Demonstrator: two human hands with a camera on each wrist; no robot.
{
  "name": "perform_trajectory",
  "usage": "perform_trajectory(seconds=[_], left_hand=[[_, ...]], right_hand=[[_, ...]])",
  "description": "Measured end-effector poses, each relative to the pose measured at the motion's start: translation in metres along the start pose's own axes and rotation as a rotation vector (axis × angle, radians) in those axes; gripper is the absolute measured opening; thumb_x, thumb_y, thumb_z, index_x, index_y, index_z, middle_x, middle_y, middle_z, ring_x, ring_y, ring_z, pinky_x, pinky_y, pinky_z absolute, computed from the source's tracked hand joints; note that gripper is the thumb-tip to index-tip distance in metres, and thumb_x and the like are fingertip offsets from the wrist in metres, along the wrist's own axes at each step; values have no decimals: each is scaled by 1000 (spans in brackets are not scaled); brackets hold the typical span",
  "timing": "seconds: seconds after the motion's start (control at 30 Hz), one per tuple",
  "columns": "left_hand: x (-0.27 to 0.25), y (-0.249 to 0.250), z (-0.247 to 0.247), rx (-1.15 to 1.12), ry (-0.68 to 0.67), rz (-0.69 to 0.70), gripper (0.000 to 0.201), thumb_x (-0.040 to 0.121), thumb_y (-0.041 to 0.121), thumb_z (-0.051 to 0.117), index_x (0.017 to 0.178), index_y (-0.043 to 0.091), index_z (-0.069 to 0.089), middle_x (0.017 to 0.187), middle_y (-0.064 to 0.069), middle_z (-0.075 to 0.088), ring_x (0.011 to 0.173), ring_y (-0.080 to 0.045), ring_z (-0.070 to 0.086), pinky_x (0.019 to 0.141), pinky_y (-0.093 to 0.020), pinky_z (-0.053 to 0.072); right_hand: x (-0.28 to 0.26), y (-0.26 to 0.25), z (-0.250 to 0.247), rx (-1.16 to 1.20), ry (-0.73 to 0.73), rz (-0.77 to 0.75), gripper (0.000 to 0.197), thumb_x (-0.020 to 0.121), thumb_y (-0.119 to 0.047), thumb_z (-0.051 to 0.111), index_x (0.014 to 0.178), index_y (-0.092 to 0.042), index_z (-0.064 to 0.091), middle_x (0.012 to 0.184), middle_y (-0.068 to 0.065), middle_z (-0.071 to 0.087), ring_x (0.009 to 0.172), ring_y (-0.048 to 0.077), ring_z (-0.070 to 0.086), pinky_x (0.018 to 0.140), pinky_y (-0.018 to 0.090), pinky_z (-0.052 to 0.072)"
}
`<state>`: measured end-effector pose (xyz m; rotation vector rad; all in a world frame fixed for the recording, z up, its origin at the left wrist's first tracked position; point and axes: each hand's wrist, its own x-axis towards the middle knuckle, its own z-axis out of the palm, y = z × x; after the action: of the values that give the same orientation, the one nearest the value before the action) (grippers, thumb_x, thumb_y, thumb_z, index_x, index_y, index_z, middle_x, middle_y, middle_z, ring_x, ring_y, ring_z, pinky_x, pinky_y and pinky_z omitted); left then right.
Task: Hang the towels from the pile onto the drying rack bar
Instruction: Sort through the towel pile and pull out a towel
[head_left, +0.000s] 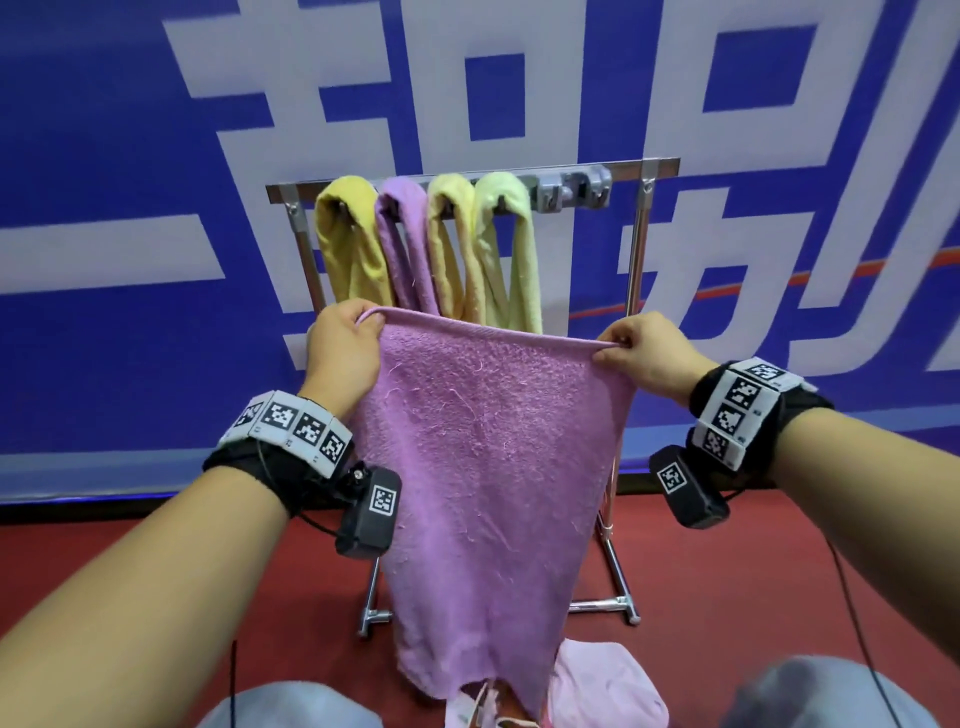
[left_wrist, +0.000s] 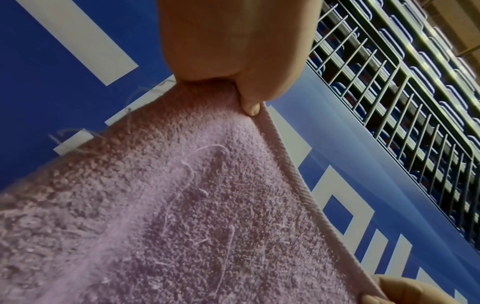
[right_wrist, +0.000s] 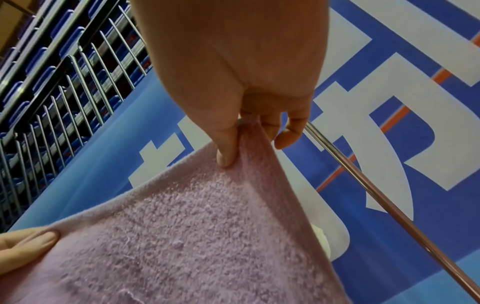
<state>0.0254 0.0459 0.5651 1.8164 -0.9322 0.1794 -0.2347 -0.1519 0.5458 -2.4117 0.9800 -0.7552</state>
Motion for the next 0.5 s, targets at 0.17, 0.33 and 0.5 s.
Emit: perform_trajectory(seconds=[0.17,0.33,0.5], left_hand=[[6,-5,-2,91,-6,-8,23,102,16,48,106,10,70,103,-11,66,95,-25,58,80,-31,43],[4,0,-8,79,-21,-17,18,98,18,56,101,18,73,99,-2,68,97,-21,59,87,-32,47],[1,-2,-13,110,-64,-32,8,86,18,74,83,25,75,81,9,69,90,-18,64,87,-35,52]], right_hand=[[1,-1,-15,42,71,-3,9,90,-15,68,85,-10,74,69,-9,60,61,1,52,51,13,36],[5,-1,-26,176,189,21,10,92,-11,65,90,-8,74,62,-7,57,55,3,49,48,8,35],[6,7,-29,234,172,125,10,89,-12,70,91,-4,75,64,-2,60,54,7,50,47,14,39]])
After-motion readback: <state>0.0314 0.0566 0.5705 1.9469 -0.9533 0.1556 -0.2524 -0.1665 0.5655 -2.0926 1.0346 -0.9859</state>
